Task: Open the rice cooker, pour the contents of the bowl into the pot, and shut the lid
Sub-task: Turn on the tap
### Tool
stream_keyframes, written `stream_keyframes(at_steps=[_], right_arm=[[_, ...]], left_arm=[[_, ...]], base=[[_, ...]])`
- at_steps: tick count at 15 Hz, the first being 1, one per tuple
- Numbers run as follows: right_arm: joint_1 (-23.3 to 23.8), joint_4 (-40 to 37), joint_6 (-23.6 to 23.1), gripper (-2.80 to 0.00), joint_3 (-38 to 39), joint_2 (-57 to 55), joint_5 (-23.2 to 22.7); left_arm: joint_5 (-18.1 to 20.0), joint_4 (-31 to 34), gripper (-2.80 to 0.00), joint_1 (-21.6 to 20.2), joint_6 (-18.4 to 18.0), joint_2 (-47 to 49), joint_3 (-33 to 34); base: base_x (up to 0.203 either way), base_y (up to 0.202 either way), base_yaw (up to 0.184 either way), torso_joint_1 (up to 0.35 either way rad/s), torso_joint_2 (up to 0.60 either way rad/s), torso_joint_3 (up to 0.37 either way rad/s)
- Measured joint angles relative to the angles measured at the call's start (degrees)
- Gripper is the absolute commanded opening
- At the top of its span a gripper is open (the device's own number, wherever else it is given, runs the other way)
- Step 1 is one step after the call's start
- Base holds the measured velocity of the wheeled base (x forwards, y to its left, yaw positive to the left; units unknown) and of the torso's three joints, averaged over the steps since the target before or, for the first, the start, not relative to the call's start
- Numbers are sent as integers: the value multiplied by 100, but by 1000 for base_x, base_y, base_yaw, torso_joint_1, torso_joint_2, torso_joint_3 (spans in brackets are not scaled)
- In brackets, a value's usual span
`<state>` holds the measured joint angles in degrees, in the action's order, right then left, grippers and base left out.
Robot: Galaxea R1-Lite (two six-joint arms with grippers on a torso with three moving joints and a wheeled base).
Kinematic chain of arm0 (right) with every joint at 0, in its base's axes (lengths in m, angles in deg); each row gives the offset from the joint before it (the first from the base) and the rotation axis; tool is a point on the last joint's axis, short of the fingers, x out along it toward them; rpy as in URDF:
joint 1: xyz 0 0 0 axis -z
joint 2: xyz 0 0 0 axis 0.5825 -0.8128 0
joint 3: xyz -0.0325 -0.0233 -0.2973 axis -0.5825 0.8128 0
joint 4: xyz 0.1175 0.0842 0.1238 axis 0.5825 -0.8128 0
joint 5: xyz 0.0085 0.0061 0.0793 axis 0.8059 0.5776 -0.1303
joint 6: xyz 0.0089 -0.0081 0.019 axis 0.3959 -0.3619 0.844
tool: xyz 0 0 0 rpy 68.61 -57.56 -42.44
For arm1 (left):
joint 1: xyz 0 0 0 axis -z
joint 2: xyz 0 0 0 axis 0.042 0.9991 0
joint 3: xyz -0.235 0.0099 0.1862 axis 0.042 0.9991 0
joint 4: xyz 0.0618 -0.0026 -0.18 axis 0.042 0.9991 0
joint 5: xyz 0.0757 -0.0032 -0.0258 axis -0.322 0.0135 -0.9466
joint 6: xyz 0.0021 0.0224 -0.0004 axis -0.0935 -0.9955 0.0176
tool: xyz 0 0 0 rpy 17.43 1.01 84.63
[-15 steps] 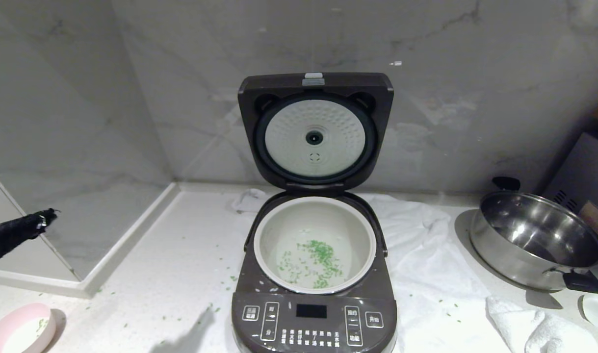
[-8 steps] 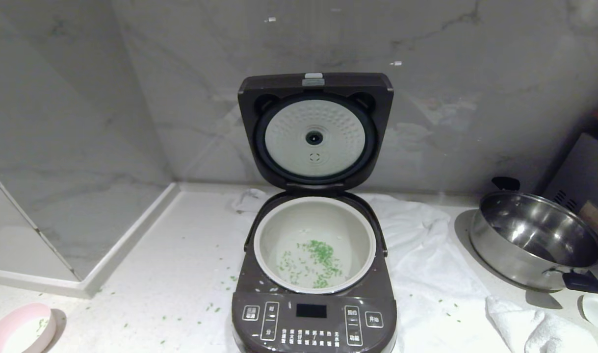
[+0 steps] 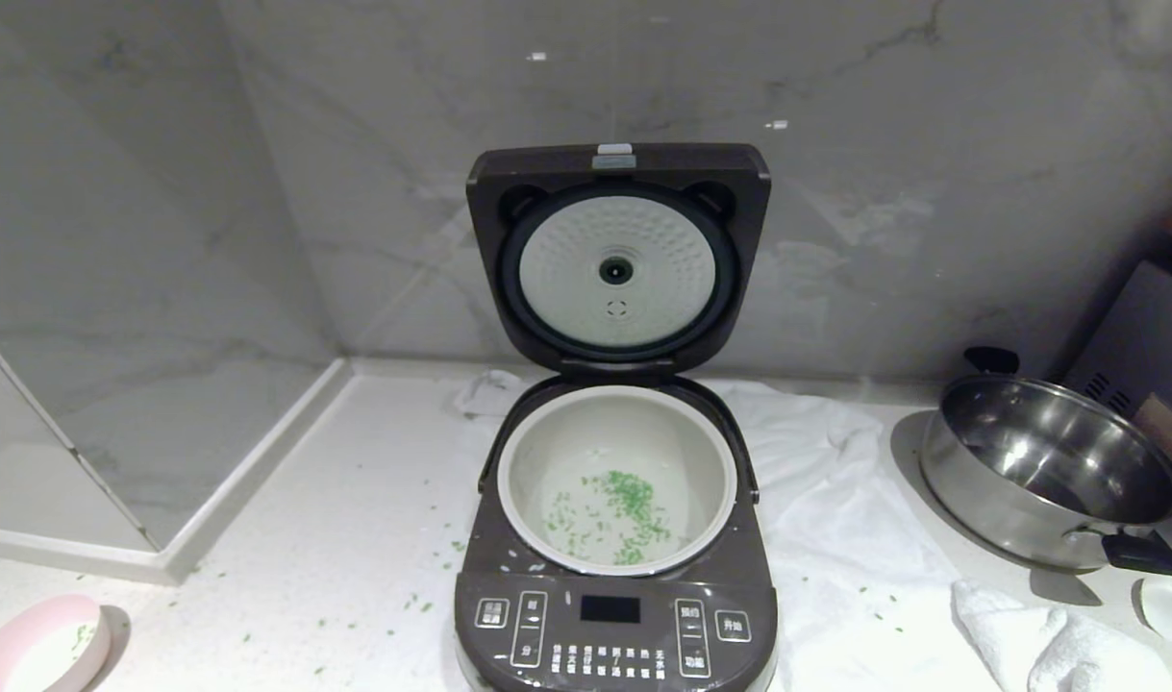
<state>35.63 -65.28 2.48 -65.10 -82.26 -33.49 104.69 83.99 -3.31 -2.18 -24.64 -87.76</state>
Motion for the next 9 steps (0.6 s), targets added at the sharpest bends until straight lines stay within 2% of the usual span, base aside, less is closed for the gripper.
stream_keyframes(at_steps=[4, 6, 9], right_arm=[[0, 5, 29, -280, 0, 0, 4], [0, 10, 81, -280, 0, 0, 8], [0, 18, 225, -280, 0, 0, 91]], left_arm=[[-923, -11, -280, 34, -556, -652, 1223], [-1256, 7, -280, 49, -770, -1028, 1855], [-2180, -125, -280, 69, -958, -1284, 2574]], base=[[0, 0, 0, 0, 0, 0], [0, 0, 0, 0, 0, 0], [0, 0, 0, 0, 0, 0]])
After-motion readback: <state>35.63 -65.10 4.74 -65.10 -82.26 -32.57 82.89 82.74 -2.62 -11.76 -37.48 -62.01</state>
